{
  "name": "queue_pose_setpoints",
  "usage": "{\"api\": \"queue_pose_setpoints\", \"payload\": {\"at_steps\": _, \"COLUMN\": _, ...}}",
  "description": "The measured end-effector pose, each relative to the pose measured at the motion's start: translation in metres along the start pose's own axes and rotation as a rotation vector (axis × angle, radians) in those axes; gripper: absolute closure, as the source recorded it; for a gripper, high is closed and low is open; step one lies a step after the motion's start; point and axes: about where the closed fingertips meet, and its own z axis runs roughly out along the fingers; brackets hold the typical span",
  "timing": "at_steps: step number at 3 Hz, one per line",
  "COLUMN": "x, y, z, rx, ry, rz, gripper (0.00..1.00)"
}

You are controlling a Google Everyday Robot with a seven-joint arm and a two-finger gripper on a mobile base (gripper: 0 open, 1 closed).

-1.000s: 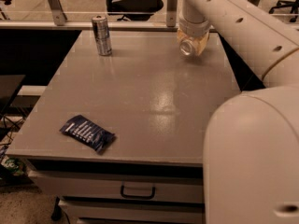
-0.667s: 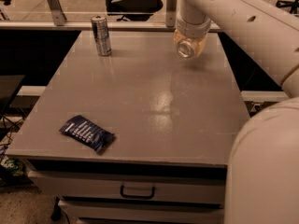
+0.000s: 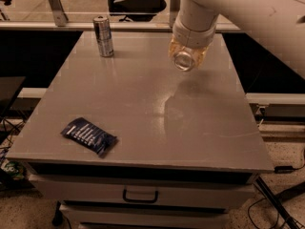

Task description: Move orange can near rxbar blueberry

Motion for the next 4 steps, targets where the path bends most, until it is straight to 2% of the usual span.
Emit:
{"api": "queue_pose_setpoints", "payload": {"at_steps": 1, "x": -0.013, "y": -0.003, "z": -0.009, "rx": 0.056, "ry": -0.067, "rz": -0.027, "gripper": 1.00}}
{"api": "queue_pose_setpoints", "payload": {"at_steps": 2, "x": -0.013, "y": -0.003, "z": -0.009, "rx": 0.056, "ry": -0.067, "rz": -0.027, "gripper": 1.00}}
{"api": "queue_pose_setpoints", "payload": {"at_steps": 3, "x": -0.027, "y": 0.003, "z": -0.013, "rx": 0.071, "ry": -0.085, "rz": -0.073, "gripper": 1.00}}
{"api": "queue_pose_setpoints", "payload": {"at_steps": 4, "x": -0.055, "y": 0.008, "z": -0.021, "rx": 0.110, "ry": -0.115, "rz": -0.166, "gripper": 1.00}}
